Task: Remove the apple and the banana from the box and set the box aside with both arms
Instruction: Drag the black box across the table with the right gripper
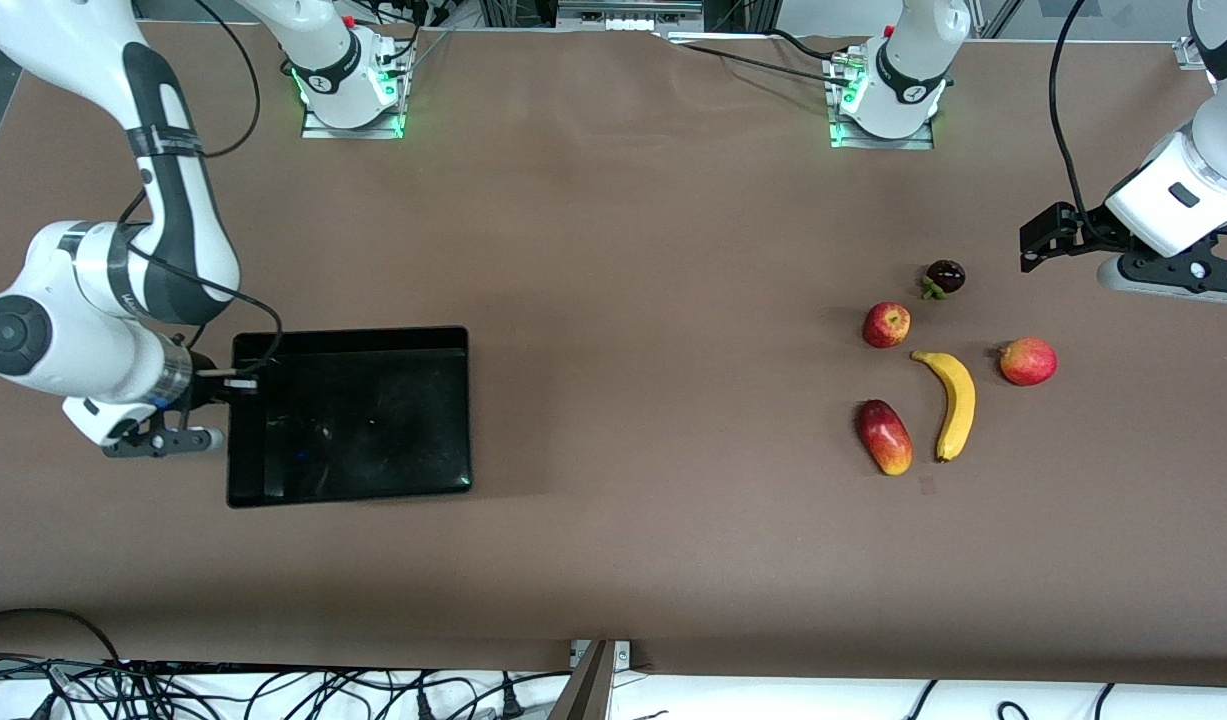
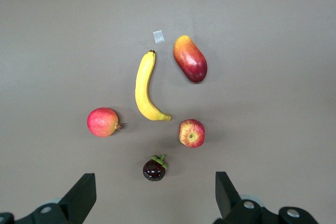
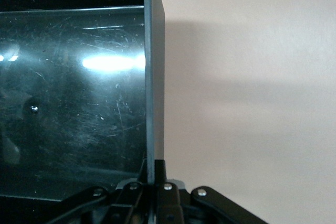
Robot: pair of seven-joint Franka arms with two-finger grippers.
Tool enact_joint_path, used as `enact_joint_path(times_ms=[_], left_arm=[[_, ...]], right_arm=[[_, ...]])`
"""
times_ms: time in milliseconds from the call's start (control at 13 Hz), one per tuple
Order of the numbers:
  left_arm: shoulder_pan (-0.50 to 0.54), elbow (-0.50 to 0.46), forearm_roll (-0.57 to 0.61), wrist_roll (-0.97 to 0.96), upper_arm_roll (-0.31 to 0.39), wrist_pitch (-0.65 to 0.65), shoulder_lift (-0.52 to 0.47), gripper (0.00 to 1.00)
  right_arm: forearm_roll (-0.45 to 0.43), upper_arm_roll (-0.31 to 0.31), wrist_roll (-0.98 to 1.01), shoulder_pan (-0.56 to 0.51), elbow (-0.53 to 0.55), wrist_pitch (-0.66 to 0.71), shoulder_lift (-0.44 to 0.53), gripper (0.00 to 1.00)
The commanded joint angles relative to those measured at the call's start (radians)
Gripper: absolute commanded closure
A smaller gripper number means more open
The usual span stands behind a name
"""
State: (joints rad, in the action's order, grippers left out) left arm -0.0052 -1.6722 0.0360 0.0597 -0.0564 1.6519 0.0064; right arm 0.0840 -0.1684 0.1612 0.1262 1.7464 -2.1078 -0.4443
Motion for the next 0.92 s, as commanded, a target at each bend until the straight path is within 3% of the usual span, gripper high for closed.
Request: enact_joint_path(times_ms=[0, 308, 846], left_arm=[[-0.004, -0.011, -0.016, -0.011, 0.004, 0.011, -0.013, 0.00], [-0.015, -0.003, -0.016, -0.066, 0.000, 0.009, -0.013, 0.00], [-0.013, -0.003, -0.016, -0.057, 0.000, 0.006, -0.013, 0.00]], right_arm=[[0.083, 0.007, 0.121, -0.060, 0.162, -0.108, 0.079, 1.00], [0.109, 0.007, 0.202, -0.128, 0.229, -0.245, 0.030, 1.00], [0.137, 0.007, 0.204, -0.128, 0.231, -0.251, 0.006, 1.00]])
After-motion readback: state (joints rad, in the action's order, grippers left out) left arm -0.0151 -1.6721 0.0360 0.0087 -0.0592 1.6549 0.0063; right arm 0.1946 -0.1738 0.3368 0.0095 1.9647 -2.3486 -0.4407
